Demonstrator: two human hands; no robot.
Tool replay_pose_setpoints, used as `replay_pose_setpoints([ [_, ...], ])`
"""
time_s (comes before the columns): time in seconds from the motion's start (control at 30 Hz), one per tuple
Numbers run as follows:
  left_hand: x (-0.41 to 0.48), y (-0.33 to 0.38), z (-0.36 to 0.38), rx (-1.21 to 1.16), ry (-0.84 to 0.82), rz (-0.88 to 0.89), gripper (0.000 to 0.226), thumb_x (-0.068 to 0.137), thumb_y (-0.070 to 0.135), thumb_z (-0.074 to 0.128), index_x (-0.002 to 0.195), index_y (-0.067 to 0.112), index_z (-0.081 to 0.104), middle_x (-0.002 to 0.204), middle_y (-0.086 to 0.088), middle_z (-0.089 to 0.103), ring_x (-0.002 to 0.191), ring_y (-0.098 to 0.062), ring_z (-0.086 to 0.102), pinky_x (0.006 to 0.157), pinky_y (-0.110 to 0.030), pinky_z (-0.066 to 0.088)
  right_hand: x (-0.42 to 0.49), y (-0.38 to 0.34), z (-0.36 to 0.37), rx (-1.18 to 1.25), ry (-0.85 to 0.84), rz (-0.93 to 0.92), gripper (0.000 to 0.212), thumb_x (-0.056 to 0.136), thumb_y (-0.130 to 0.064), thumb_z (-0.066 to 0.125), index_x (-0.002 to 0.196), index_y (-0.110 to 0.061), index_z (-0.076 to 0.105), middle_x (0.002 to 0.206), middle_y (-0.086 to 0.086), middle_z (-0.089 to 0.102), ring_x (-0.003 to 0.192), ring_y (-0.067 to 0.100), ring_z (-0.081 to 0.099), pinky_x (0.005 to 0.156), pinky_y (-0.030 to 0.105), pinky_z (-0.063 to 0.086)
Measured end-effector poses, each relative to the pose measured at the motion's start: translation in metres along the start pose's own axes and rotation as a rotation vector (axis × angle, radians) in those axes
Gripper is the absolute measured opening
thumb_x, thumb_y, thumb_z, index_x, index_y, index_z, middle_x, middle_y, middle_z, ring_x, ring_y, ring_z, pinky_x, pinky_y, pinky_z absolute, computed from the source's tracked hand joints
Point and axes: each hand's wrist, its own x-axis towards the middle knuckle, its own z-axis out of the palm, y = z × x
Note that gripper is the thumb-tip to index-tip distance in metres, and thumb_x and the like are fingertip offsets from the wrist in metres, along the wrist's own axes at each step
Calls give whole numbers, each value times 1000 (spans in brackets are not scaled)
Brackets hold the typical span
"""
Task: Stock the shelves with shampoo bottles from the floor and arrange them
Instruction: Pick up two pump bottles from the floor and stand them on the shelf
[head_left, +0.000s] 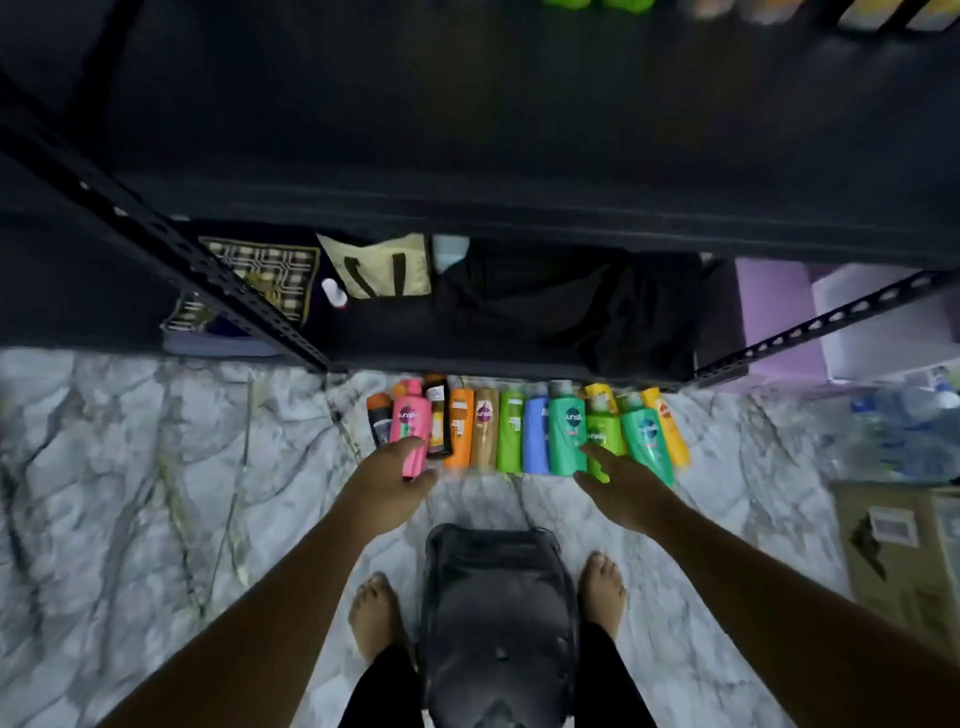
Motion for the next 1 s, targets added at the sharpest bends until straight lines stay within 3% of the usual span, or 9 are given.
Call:
replay_pose_setpoints([
  [0.1, 70, -47, 39, -12, 9, -59, 62, 100, 40, 61, 156, 19, 41, 155, -11, 48, 133, -30, 54, 102, -30, 43, 77, 12, 46, 63, 3, 35, 60, 101, -50, 50, 156, -33, 33, 151, 12, 48, 109, 26, 64, 84, 26, 45],
  [0.3, 187, -117, 109, -176, 105, -171, 64, 92, 33, 74, 149, 17, 49, 141, -12, 58, 111, -30, 64, 86, -32, 53, 223, 47, 118, 199, 78, 105, 73, 94, -54, 60, 157, -29, 31, 137, 22, 59, 90, 27, 65, 80, 35, 53],
  [0.37, 220, -137, 127, -200, 130, -176, 74, 87, 37, 78, 152, 25, 43, 140, -10, 59, 106, -31, 66, 87, -42, 59, 260, 58, 130, 240, 155, 128, 80, 90, -55, 65, 158, -30, 28, 142, 21, 53, 104, 32, 63, 92, 40, 51],
  [0.47, 263, -159, 147, -196, 134, -183, 91, 83, 47, 79, 156, 36, 26, 133, -7, 59, 97, -30, 67, 77, -41, 60, 306, 70, 141, 267, 251, 179, 94, 83, -58, 71, 159, -32, 22, 148, 20, 38, 124, 42, 54, 103, 45, 48],
  [0.53, 285, -167, 157, -248, 143, -204, 101, 84, 43, 80, 159, 36, 13, 126, -4, 58, 94, -30, 66, 74, -39, 56, 332, 77, 144, 270, 304, 180, 107, 73, -70, 71, 158, -37, 15, 150, 19, 38, 128, 45, 50, 103, 50, 48],
  [0.63, 310, -179, 165, -347, 186, -214, 98, 86, 29, 81, 156, 30, 13, 110, -3, 63, 91, -28, 66, 74, -40, 53, 366, 90, 146, 243, 361, 164, 119, 57, -86, 62, 155, -38, 14, 149, 16, 45, 130, 46, 49, 105, 55, 45],
  [0.73, 323, -186, 168, -357, 225, -228, 92, 85, 31, 83, 151, 27, 19, 100, 0, 61, 78, -19, 62, 69, -35, 48, 379, 89, 144, 177, 380, 166, 110, 69, -74, 72, 155, -29, 21, 144, 12, 54, 131, 39, 51, 112, 51, 35],
  [0.83, 325, -185, 168, -298, 255, -255, 92, 79, 36, 87, 146, 26, 24, 98, 0, 59, 73, -18, 58, 67, -36, 48, 379, 86, 144, 184, 425, 178, 110, 65, -69, 77, 154, -29, 25, 140, 13, 55, 127, 41, 52, 107, 50, 40],
  [1.0, 306, -178, 169, -244, 338, -210, 108, 63, 36, 96, 145, 25, 27, 111, -3, 60, 89, -30, 64, 77, -43, 55, 350, 74, 148, 221, 475, 85, 101, 67, -47, 85, 151, -28, 32, 141, 16, 44, 113, 45, 58, 89, 47, 50],
])
